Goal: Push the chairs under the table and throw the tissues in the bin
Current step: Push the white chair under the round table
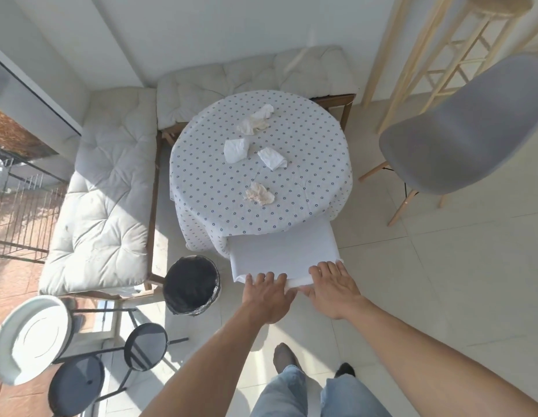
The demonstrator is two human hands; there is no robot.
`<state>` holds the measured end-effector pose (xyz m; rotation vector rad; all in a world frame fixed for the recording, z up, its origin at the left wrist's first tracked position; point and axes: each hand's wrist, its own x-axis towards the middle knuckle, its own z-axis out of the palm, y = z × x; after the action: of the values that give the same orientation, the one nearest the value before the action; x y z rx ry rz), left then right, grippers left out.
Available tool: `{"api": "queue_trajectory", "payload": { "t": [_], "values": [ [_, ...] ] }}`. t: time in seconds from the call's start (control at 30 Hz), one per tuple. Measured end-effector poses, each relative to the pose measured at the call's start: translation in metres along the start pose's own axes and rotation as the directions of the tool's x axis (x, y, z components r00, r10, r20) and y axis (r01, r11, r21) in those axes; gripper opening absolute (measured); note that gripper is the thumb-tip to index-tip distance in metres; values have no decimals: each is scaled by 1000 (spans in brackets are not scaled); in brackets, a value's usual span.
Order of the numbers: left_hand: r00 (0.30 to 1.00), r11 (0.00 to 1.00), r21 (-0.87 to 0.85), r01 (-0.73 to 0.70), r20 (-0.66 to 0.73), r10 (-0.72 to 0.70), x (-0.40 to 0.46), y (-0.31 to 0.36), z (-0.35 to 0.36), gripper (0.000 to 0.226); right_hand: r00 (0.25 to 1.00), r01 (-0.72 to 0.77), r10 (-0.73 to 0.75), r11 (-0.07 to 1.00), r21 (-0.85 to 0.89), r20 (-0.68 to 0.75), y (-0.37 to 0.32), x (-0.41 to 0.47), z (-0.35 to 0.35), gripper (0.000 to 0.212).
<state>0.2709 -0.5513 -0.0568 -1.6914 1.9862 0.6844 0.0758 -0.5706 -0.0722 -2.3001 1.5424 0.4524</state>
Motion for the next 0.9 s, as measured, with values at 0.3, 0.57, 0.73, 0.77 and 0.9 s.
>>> {"api": "queue_trajectory", "payload": {
  "t": [0.3, 0.57, 0.73, 0.77, 0.9],
  "values": [
    [995, 995, -67, -78, 63, 82, 13, -2, -25, 67, 993, -69, 46, 976, 207, 112, 35, 3, -15, 81],
    [993, 992, -88, -91, -81, 83, 61, 61, -79, 69, 979, -203, 192, 955, 215, 74, 148, -5, -52, 81],
    [992, 994, -67, -88, -92, 82, 103, 140, -119, 73, 969, -247, 243, 947, 205, 44, 242, -10, -78, 83],
    [993, 994, -65, -87, -89, 81, 110, 159, -128, 74, 967, -254, 251, 946, 200, 39, 264, -11, -84, 83],
    [993, 994, -68, -85, -85, 79, 143, 240, -170, 77, 955, -293, 296, 938, 183, 11, 353, -20, -115, 84]
  ]
}}
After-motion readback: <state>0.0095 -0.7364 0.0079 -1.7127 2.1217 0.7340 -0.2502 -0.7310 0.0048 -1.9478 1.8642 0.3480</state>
